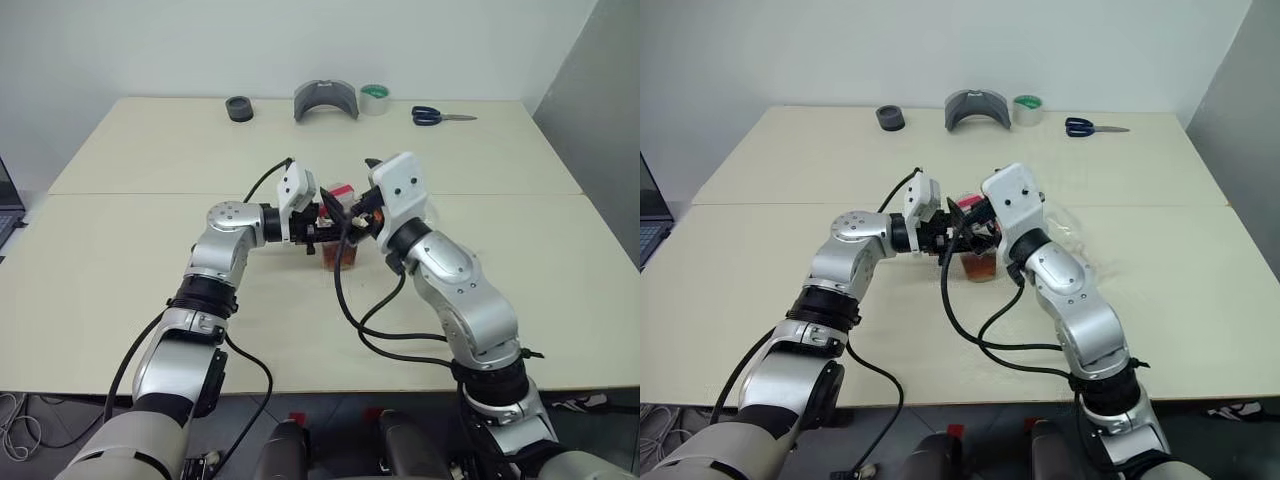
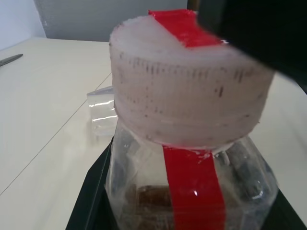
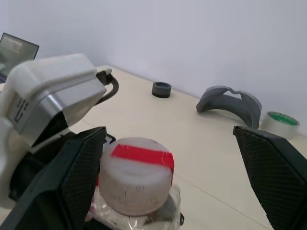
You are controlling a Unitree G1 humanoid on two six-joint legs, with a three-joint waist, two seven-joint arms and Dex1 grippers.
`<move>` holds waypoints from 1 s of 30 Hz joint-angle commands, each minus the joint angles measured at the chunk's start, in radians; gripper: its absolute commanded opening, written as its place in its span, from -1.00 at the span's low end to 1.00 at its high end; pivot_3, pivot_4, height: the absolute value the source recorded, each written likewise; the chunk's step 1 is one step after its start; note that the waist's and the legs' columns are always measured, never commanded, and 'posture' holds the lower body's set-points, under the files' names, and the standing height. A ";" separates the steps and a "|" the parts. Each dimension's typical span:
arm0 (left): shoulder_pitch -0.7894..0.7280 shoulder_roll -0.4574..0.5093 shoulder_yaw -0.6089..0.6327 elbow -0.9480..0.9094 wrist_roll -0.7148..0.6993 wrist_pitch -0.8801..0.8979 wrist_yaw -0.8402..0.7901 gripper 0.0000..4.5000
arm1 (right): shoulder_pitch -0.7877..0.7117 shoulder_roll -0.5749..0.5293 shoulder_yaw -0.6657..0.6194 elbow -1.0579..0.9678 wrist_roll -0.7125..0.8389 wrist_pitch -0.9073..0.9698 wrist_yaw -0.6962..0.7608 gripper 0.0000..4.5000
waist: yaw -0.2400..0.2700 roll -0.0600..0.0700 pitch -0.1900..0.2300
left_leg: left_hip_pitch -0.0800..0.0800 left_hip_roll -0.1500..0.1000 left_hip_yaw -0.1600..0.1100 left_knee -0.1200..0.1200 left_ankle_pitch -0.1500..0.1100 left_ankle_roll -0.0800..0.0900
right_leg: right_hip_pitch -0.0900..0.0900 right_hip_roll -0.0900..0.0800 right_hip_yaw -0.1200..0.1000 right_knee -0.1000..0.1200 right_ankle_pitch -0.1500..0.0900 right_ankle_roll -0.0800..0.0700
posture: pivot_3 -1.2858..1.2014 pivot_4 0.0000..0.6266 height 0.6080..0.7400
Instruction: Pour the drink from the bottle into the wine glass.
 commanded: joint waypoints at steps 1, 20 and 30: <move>-0.043 -0.007 0.008 -0.011 -0.002 -0.031 -0.008 -0.22 | -0.025 0.011 0.006 -0.017 -0.009 0.035 -0.007 1.00 | 0.000 0.000 0.000 | 0.000 0.000 0.000 0.000 0.000 0.000 | 0.000 0.000 0.000 0.000 0.000 0.000 | 0.03 -0.52 1.00; -0.034 -0.007 0.010 -0.007 0.005 -0.042 -0.012 -0.22 | -0.048 0.034 0.000 0.004 0.001 0.091 0.002 0.13 | -0.001 0.000 0.000 | 0.000 0.000 0.000 0.000 0.000 0.000 | 0.000 0.000 0.000 0.000 0.000 0.000 | 0.03 -0.52 1.00; -0.042 0.009 0.001 -0.004 0.013 -0.055 -0.046 -0.23 | -0.119 -0.162 0.001 0.135 0.137 -0.065 0.413 -0.16 | -0.001 0.000 0.000 | 0.000 0.000 0.000 0.000 0.000 0.000 | 0.000 0.000 0.000 0.000 0.000 0.000 | 0.03 -0.52 1.00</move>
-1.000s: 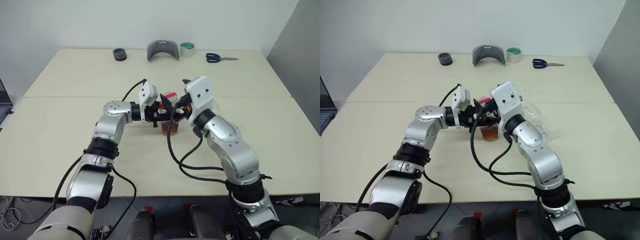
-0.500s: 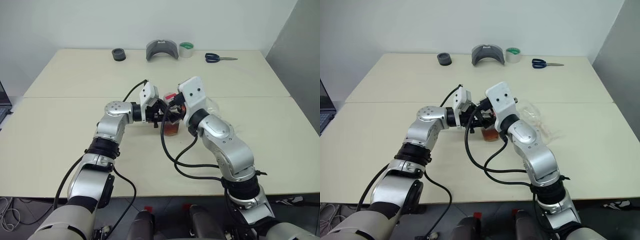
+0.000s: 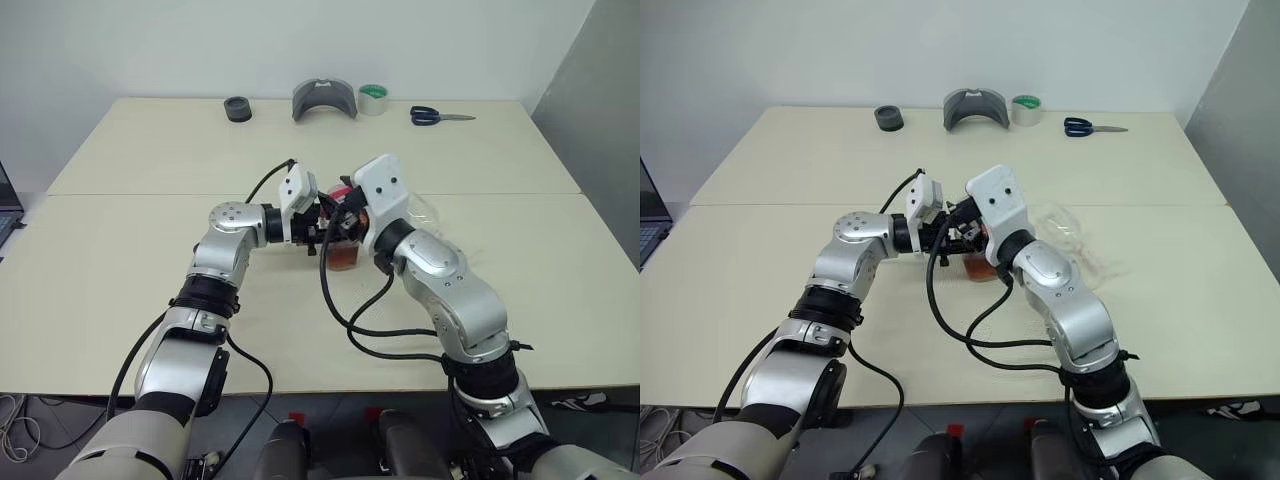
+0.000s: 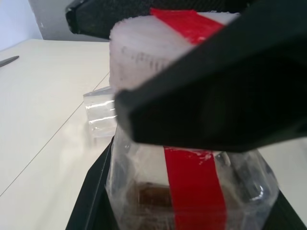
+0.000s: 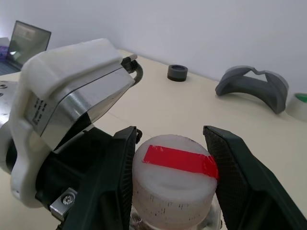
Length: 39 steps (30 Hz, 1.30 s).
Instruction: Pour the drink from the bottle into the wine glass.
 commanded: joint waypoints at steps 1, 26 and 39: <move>-0.039 0.018 0.001 -0.021 -0.001 -0.022 -0.035 -0.23 | -0.079 -0.159 -0.024 0.115 0.157 -0.158 0.413 -0.16 | 0.000 0.000 0.000 | 0.000 -0.001 0.001 0.000 0.000 0.000 | 0.000 0.000 0.000 0.000 0.000 0.001 | 0.03 -0.52 1.00; -0.035 0.036 0.020 -0.050 -0.031 0.002 -0.056 -0.24 | -0.020 -0.157 -0.081 -0.050 0.192 -0.129 0.265 1.00 | -0.002 0.001 0.001 | 0.000 0.000 0.000 0.000 0.000 0.000 | 0.000 -0.001 0.000 0.000 0.000 0.000 | 0.03 -0.52 1.00; -0.034 0.043 0.022 -0.055 -0.046 0.035 -0.088 -0.24 | -0.014 -0.120 -0.046 0.039 0.092 -0.191 0.181 1.00 | 0.000 0.001 0.001 | 0.000 0.000 0.000 0.000 0.000 0.000 | 0.000 0.000 0.000 0.000 0.000 0.000 | 0.03 -0.52 1.00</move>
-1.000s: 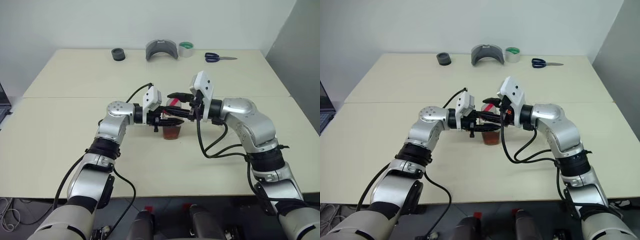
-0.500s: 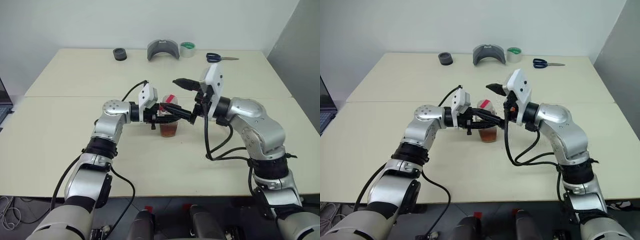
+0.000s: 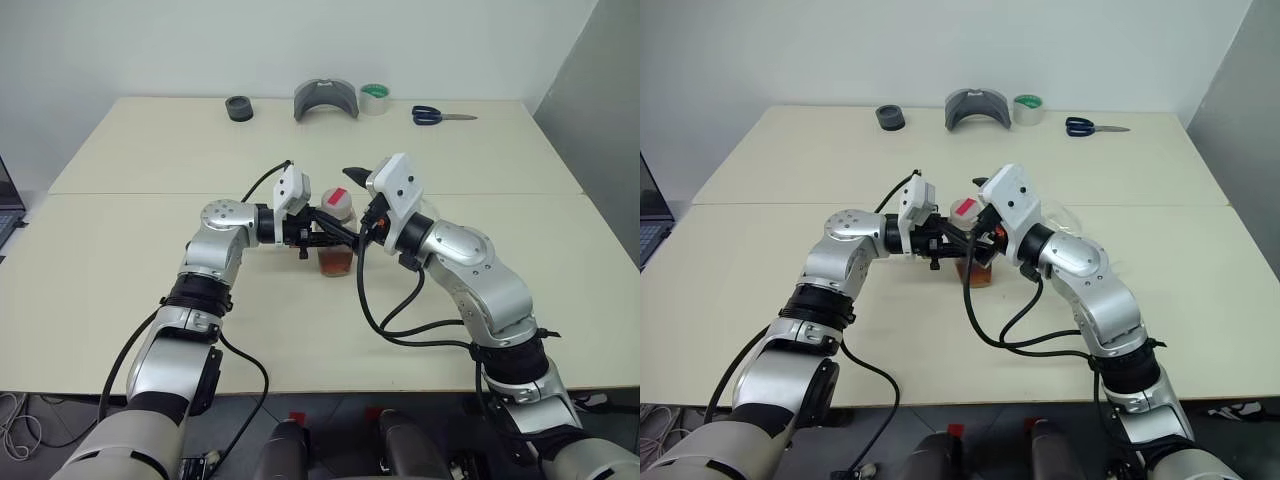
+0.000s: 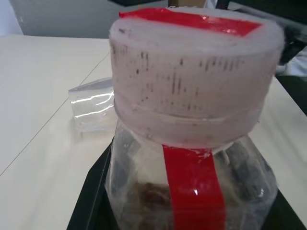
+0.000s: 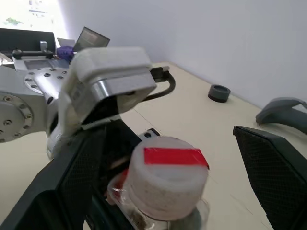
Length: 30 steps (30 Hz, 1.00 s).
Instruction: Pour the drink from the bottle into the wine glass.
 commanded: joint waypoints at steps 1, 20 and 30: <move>-0.033 0.010 0.026 -0.044 -0.024 0.002 -0.004 -0.24 | -0.012 -0.007 -0.013 -0.011 -0.010 -0.040 0.001 1.00 | 0.000 0.000 0.000 | 0.000 0.000 0.000 0.000 0.000 0.000 | 0.000 0.000 0.000 0.000 0.000 0.000 | 0.03 -0.52 1.00; -0.032 0.030 0.031 -0.017 -0.015 -0.019 -0.003 -0.24 | -0.008 -0.053 -0.106 0.006 0.027 -0.021 -0.013 1.00 | 0.000 0.000 0.000 | 0.000 0.000 0.000 0.000 0.000 0.000 | 0.000 0.000 0.000 0.000 0.000 0.000 | 0.03 -0.52 1.00; -0.025 0.034 0.032 -0.016 -0.013 -0.023 0.000 -0.24 | 0.013 -0.101 -0.123 -0.032 0.081 0.002 0.002 1.00 | 0.000 0.000 0.000 | 0.000 0.000 0.000 0.000 0.000 0.000 | 0.000 0.000 0.000 0.000 0.000 0.000 | 0.03 -0.52 1.00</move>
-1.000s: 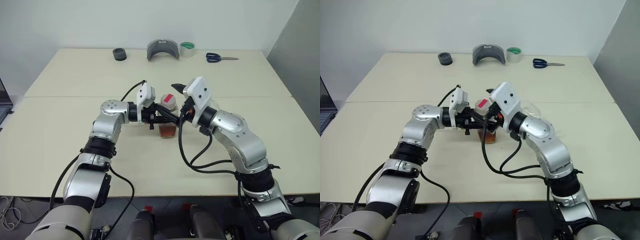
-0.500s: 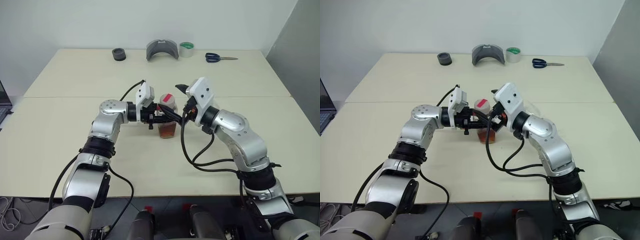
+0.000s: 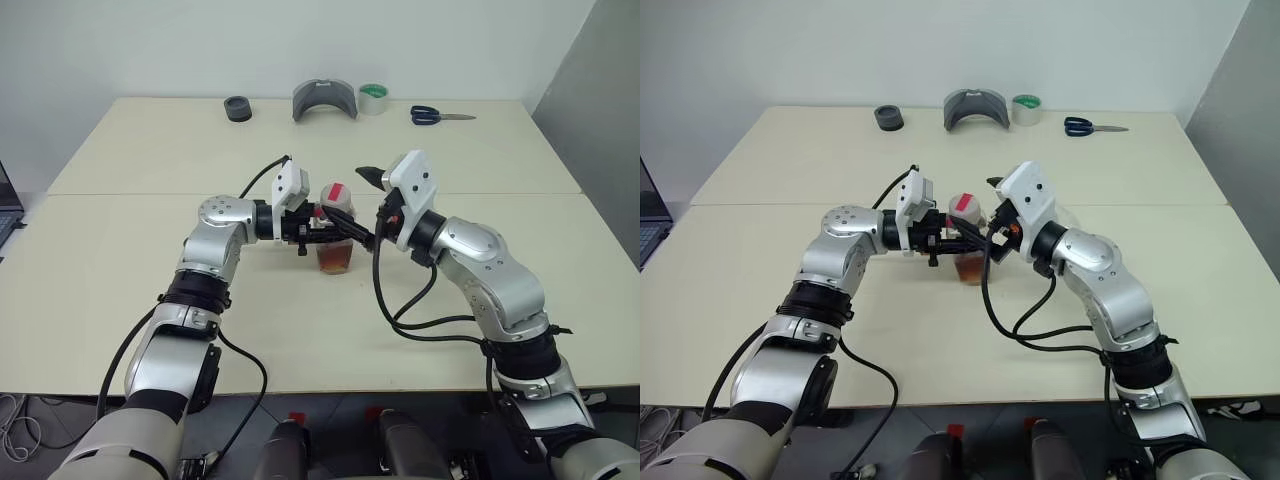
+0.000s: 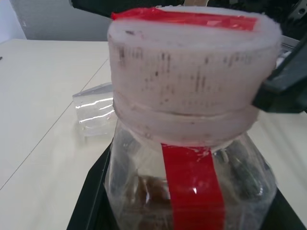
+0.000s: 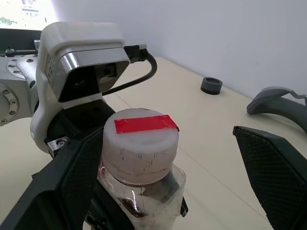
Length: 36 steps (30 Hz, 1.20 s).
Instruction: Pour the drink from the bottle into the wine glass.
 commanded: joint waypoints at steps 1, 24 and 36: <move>-0.012 0.025 0.031 -0.017 -0.013 -0.018 -0.006 -0.24 | 0.010 -0.034 -0.081 -0.053 0.024 0.014 -0.001 1.00 | 0.000 0.000 0.000 | 0.000 0.000 0.000 0.000 0.000 0.000 | 0.000 0.000 0.000 0.000 0.000 0.000 | 0.03 -0.52 1.00; -0.043 0.026 0.040 0.003 -0.026 0.017 -0.032 -0.24 | -0.098 0.033 0.029 0.022 -0.046 -0.019 -0.010 1.00 | -0.001 0.000 0.000 | 0.000 0.000 0.000 0.000 0.000 0.000 | 0.000 0.000 0.000 0.000 0.000 0.000 | 0.03 -0.52 1.00; -0.041 0.027 0.037 0.003 -0.020 0.012 -0.036 -0.24 | -0.097 0.031 0.002 0.039 -0.067 -0.019 -0.011 1.00 | -0.001 0.000 0.000 | 0.000 0.000 0.000 0.000 0.000 0.000 | 0.000 0.000 0.000 0.000 0.000 0.000 | 0.03 -0.52 1.00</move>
